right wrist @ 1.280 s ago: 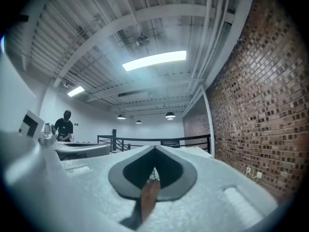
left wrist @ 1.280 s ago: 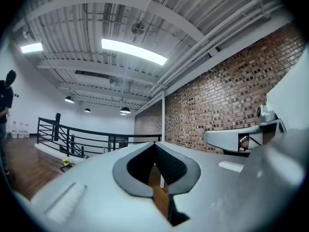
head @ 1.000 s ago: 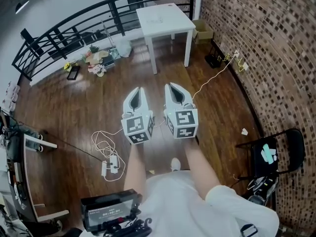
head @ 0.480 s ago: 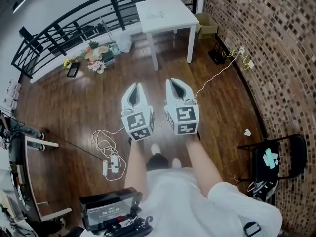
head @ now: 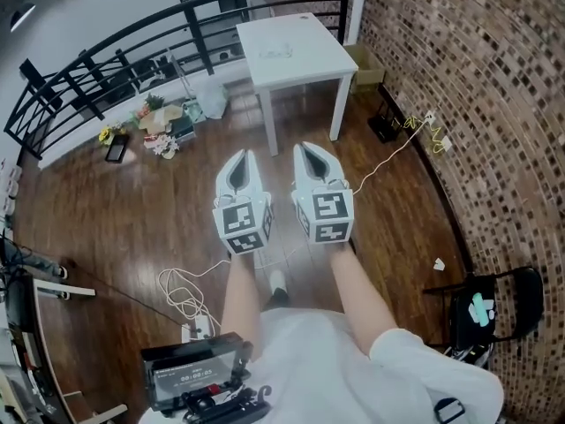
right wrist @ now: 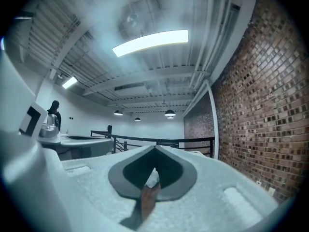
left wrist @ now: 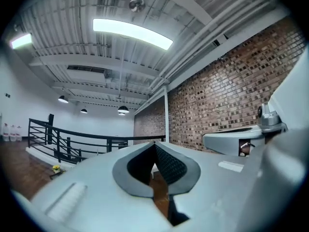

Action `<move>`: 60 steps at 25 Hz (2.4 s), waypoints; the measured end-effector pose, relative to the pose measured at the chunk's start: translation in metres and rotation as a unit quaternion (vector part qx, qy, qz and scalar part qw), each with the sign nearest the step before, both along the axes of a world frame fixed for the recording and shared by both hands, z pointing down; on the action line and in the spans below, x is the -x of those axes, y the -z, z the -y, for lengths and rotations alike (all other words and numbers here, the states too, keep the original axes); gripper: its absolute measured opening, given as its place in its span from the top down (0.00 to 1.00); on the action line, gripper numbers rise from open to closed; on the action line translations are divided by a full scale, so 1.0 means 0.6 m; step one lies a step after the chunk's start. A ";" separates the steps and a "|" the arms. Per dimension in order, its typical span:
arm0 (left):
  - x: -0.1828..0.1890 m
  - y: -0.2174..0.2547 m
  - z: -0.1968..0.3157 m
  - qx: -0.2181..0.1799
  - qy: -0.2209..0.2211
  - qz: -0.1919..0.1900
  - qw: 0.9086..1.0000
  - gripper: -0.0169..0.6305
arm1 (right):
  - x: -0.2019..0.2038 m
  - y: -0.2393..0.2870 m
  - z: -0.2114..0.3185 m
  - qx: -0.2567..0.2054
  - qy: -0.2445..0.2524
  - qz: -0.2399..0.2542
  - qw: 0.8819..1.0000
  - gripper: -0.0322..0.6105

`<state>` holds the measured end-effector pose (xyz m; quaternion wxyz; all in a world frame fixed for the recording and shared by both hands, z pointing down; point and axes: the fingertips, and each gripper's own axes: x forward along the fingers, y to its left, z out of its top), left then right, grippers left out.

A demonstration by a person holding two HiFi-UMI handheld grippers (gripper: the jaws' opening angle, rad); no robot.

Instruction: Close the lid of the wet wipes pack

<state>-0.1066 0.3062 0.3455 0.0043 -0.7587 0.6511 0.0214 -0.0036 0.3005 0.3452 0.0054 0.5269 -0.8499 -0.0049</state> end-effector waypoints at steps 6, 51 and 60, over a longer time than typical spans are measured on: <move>0.074 0.024 0.135 -0.005 -0.037 0.004 0.999 0.95 | 0.094 0.018 0.140 -0.008 -0.010 -0.006 1.000 0.97; 0.036 -0.086 1.058 0.052 -0.060 -0.038 0.996 0.95 | 0.061 -0.124 1.058 0.066 0.004 0.020 0.998 0.97; 0.099 -0.063 1.362 0.037 -0.059 -0.053 0.996 0.95 | 0.117 -0.099 1.343 0.054 0.002 -0.010 0.999 0.97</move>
